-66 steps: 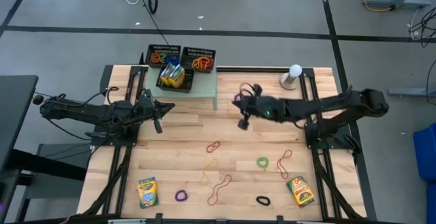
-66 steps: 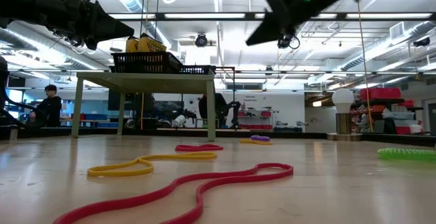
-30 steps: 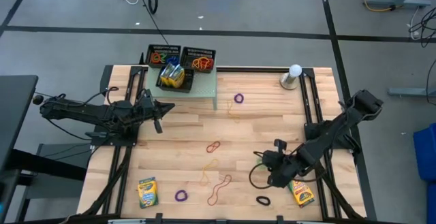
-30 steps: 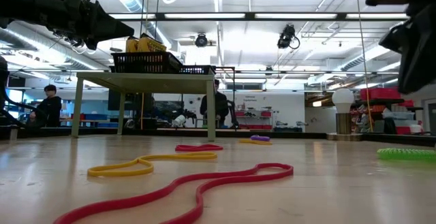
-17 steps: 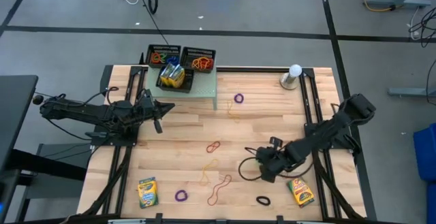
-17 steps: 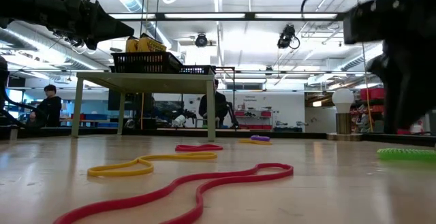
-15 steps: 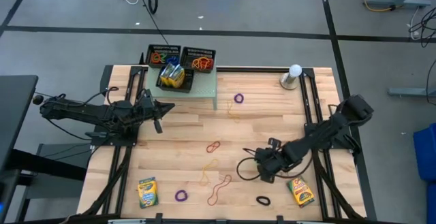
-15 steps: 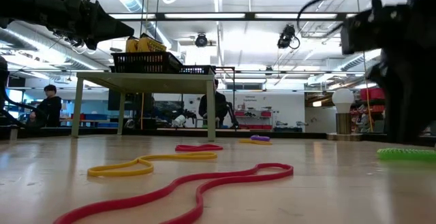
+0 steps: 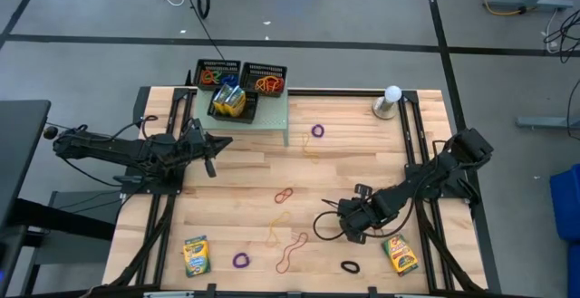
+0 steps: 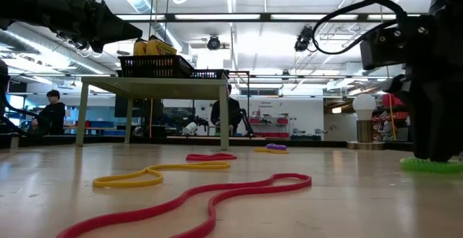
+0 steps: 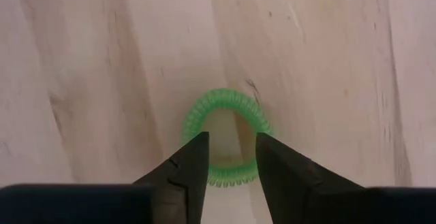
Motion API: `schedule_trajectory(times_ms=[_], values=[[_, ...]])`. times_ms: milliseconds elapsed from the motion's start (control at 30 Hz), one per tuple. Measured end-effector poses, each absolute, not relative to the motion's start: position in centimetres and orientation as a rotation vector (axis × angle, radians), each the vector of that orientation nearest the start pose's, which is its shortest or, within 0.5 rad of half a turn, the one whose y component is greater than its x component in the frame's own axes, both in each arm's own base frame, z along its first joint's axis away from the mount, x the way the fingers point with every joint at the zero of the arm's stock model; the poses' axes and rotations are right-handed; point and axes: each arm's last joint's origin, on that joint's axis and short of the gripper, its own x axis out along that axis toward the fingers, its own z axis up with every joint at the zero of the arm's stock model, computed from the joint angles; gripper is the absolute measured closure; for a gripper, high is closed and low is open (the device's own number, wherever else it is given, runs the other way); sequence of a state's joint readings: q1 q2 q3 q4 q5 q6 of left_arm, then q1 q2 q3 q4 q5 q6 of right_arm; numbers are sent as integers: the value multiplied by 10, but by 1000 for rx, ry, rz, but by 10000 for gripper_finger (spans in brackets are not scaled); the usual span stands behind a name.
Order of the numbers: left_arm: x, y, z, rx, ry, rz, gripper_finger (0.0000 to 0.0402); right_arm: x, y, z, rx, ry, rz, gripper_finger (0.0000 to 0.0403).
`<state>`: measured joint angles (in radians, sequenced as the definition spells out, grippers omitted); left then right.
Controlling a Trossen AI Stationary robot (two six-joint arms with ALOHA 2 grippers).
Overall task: Pick & Place Office Desk Supplies
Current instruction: Put the green spring rubberband into the top left black bin
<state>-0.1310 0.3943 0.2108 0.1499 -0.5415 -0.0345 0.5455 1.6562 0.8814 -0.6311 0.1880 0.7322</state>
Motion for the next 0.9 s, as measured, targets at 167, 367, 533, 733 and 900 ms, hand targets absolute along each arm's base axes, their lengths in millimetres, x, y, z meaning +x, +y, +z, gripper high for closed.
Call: schedule_trajectory(times_ms=[167,367,533,733,900], values=[[122,-1,216,-23,25,411,388,240,135,143,106,1322,-182,296],[121,-1,216,-23,24,411,388,244,130,143,143,1341,-170,315],[122,-1,216,-23,25,411,388,246,126,143,156,1342,-182,316],[121,-1,216,-23,24,411,388,246,125,143,155,1345,-182,307],[121,-1,216,-23,25,411,388,243,129,148,119,1376,-193,272]])
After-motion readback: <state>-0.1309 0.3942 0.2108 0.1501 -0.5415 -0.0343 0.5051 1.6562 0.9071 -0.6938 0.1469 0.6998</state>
